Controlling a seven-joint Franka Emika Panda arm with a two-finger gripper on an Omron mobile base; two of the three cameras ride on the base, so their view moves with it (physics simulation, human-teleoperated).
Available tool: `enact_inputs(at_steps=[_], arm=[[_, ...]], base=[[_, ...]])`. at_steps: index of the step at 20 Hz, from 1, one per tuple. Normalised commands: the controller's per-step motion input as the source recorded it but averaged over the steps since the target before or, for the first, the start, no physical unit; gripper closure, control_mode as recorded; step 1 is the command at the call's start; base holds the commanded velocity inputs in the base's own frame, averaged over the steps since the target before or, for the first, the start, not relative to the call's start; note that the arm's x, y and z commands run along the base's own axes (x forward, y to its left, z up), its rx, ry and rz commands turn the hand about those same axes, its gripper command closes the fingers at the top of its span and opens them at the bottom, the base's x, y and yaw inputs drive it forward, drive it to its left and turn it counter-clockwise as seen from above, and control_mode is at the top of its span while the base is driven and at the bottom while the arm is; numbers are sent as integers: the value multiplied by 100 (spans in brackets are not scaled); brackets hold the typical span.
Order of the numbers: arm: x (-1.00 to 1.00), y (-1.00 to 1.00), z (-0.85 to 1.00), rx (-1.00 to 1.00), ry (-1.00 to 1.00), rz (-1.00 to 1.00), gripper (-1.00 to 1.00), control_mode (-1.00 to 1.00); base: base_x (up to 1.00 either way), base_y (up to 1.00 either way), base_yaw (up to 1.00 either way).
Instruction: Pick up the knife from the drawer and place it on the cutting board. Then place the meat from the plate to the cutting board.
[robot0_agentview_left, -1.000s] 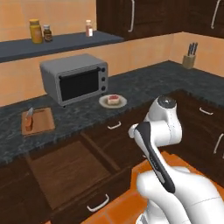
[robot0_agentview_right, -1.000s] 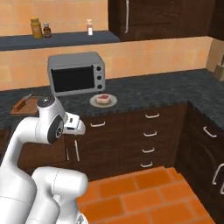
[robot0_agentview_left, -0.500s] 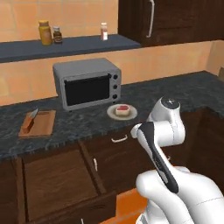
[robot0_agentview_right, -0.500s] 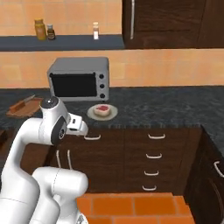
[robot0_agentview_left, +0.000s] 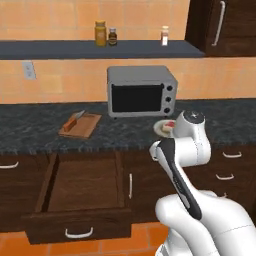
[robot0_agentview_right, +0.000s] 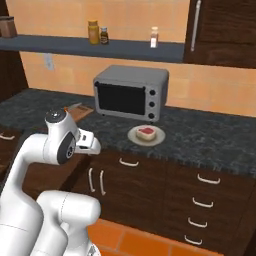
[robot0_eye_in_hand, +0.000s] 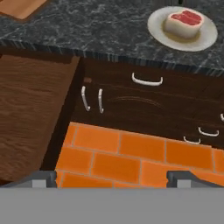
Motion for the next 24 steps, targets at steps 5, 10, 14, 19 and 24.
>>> enact_inputs(at_steps=[5,10,14,19,24], arm=[[0,0,0,0,0,0,-100,100],[0,0,0,0,0,0,-100,100],[0,0,0,0,0,0,-100,100],[0,0,0,0,0,0,-100,100],[0,0,0,0,0,0,-100,100]], base=[[40,-54,59],[35,-40,26],[81,-7,0],[71,-35,-2],[69,10,-23]])
